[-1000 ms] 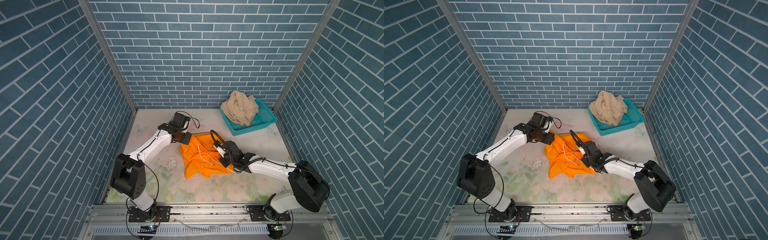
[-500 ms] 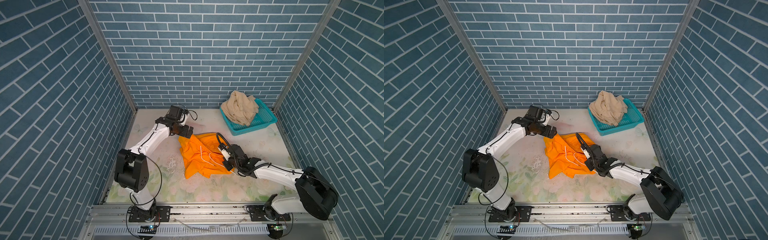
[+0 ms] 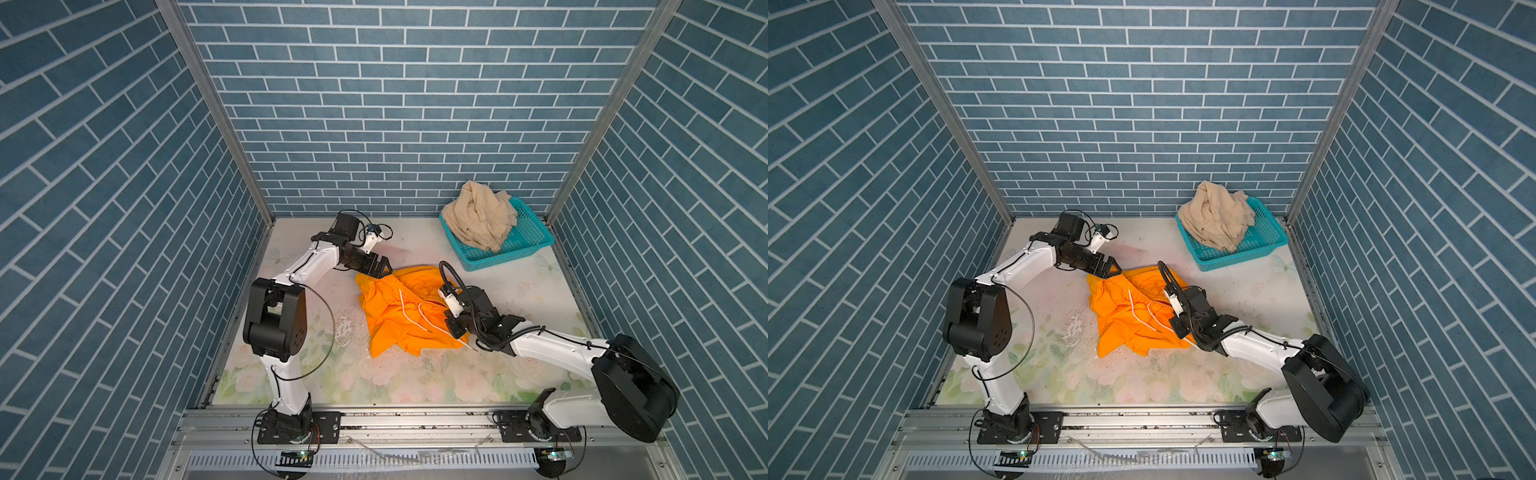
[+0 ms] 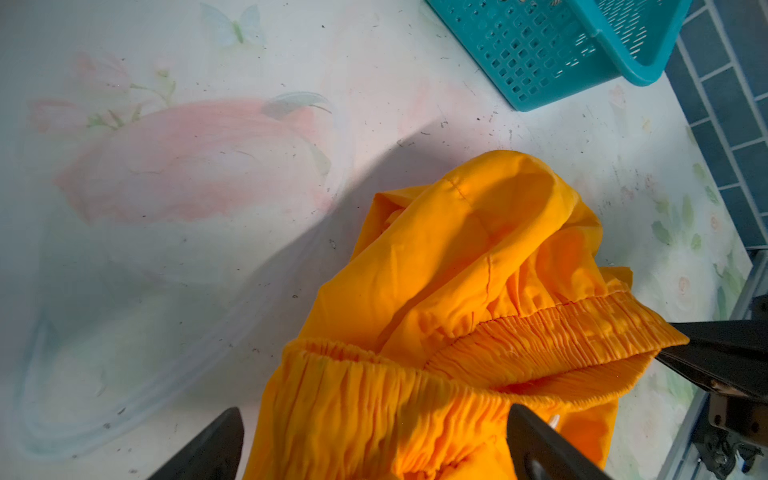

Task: Fold and stack the shorts
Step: 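Lift the shorts by the waistband with both grippers, spreading them apart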

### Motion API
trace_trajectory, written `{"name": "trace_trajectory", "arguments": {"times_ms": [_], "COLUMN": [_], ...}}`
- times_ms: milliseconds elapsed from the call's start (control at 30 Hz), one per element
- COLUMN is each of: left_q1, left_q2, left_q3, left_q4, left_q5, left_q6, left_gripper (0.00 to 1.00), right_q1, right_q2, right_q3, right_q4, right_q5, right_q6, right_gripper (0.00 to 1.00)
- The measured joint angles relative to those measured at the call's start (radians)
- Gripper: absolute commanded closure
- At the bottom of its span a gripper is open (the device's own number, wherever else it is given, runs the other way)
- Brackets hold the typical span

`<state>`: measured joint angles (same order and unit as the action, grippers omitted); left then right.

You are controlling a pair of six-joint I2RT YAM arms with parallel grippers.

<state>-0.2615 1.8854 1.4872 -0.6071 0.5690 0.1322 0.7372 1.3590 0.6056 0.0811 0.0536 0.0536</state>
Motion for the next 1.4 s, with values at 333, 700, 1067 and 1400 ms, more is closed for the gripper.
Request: {"name": "trace_trajectory", "arguments": {"times_ms": [333, 700, 1067, 1400], "left_q1": [0.000, -0.048, -0.103, -0.103], "left_q2": [0.095, -0.122, -0.410, -0.542], "left_q3": [0.019, 0.105, 0.537, 0.810], "left_q4": [-0.031, -0.117, -0.333, -0.554], "left_q5": [0.045, -0.134, -0.261, -0.291], "left_q6": [-0.007, -0.080, -0.048, 0.031], "left_gripper": [0.94, 1.00, 1.00, 1.00], "right_q1": [-0.042, -0.073, -0.108, -0.107], "right_q2": [-0.052, -0.052, -0.059, -0.088], "right_q3": [-0.042, 0.227, 0.899, 1.266], "right_q4": [0.032, -0.248, -0.602, -0.816], "right_q5": [-0.036, -0.093, -0.194, -0.468], "right_q6": [0.035, 0.033, -0.081, -0.195], "right_gripper": [1.00, 1.00, 1.00, 1.00]}}
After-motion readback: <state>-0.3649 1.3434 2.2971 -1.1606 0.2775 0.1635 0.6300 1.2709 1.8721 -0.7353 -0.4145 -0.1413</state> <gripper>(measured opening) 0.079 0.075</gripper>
